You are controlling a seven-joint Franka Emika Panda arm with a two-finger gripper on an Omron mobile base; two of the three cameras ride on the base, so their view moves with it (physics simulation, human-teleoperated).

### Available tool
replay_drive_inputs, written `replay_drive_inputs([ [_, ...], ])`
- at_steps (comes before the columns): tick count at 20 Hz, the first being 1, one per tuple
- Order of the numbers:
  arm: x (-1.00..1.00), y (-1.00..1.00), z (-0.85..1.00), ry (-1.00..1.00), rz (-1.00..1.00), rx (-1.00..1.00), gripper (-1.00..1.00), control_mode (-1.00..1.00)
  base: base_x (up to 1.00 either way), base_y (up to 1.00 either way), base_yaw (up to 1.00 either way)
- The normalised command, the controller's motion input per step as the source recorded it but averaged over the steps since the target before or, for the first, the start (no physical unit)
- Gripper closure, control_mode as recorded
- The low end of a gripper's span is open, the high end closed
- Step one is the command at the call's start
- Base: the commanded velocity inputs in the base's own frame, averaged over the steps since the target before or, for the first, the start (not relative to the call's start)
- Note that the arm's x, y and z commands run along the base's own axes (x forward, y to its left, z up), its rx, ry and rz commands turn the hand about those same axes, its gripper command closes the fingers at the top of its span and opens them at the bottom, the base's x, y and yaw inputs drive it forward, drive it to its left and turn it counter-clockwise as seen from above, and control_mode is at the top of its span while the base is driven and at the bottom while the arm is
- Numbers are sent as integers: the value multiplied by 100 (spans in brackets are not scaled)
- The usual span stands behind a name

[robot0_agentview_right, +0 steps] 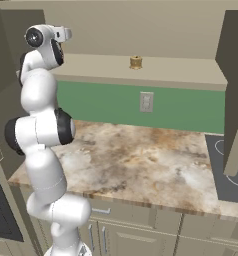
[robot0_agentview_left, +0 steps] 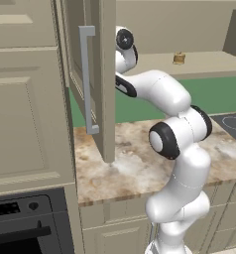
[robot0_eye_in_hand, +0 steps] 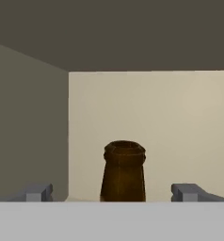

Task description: Get the candle and the beer from the cabinet and move them to the dining counter.

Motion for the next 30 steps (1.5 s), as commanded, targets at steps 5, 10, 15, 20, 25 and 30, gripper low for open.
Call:
replay_drive_inputs([
  [5,2,0,1,0,0,0,-100,-100,0,0,0],
  [10,5,0,0,0,0,0,-100,-100,0,0,0],
  [15,19,0,0,0,0,0,-100,-100,0,0,0],
  [20,10,0,0,0,0,0,-100,-100,0,0,0],
  [25,0,0,0,0,0,0,-100,-100,0,0,0],
  [30,1,0,0,1,0,0,-100,-100,0,0,0],
])
